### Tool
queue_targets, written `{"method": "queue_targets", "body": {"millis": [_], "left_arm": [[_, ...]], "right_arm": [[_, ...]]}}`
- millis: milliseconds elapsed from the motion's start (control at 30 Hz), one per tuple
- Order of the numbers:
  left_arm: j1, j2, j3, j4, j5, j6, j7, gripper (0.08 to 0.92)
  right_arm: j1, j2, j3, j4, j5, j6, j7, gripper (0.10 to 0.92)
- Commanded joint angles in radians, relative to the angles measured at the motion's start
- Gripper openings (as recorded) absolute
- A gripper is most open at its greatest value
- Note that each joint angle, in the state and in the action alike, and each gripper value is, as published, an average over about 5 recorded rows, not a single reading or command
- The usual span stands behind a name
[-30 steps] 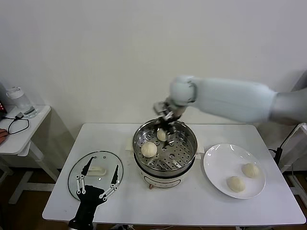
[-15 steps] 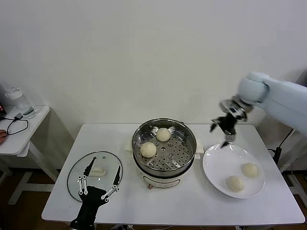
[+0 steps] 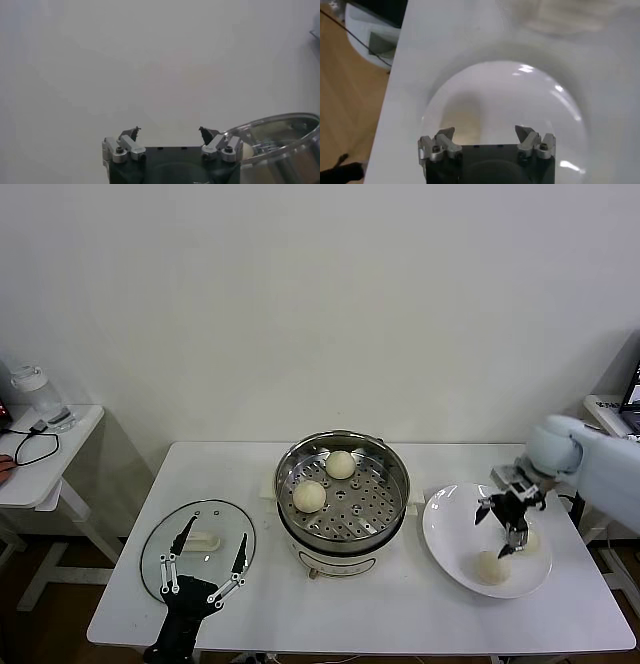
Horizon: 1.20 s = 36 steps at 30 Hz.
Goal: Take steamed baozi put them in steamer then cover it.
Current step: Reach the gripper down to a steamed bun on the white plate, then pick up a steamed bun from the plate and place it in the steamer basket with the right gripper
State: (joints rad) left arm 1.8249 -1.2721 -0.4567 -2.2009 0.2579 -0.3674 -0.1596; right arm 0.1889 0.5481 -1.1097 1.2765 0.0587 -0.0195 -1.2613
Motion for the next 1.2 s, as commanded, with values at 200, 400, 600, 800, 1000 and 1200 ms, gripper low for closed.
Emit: {"method": "queue_targets", "body": {"millis": [200, 400, 600, 800, 1000, 1200], "left_arm": [[0.0, -0.001, -0.004, 0.005, 0.0, -0.002, 0.0, 0.823], [-0.013, -0.003, -0.018, 0.007, -0.005, 0.002, -0.001, 0.823], [-0.023, 0.0, -0.033, 0.006, -0.011, 0.005, 0.0, 0.823], [-0.016, -0.001, -0.028, 0.006, -0.01, 0.002, 0.0, 0.823], [-0.014, 0.004, -0.026, 0.004, -0.009, 0.003, 0.001, 0.823], [-0.013, 0.008, -0.022, 0.003, -0.009, 0.001, 0.001, 0.823]], "right_arm": [[-0.15, -0.01, 0.069, -0.017, -0.065, 0.009, 0.049, 0.823], [-0.146, 0.0, 0.071, -0.018, -0.067, 0.003, 0.085, 0.821], [-0.118, -0.002, 0.058, -0.002, -0.065, 0.002, 0.092, 0.743], [-0.031, -0.021, 0.03, 0.043, -0.055, 0.006, 0.079, 0.651], [0.23, 0.008, -0.031, 0.084, -0.022, 0.087, 0.012, 0.626], [0.56, 0.164, -0.159, 0.088, 0.117, 0.24, -0.014, 0.647]]}}
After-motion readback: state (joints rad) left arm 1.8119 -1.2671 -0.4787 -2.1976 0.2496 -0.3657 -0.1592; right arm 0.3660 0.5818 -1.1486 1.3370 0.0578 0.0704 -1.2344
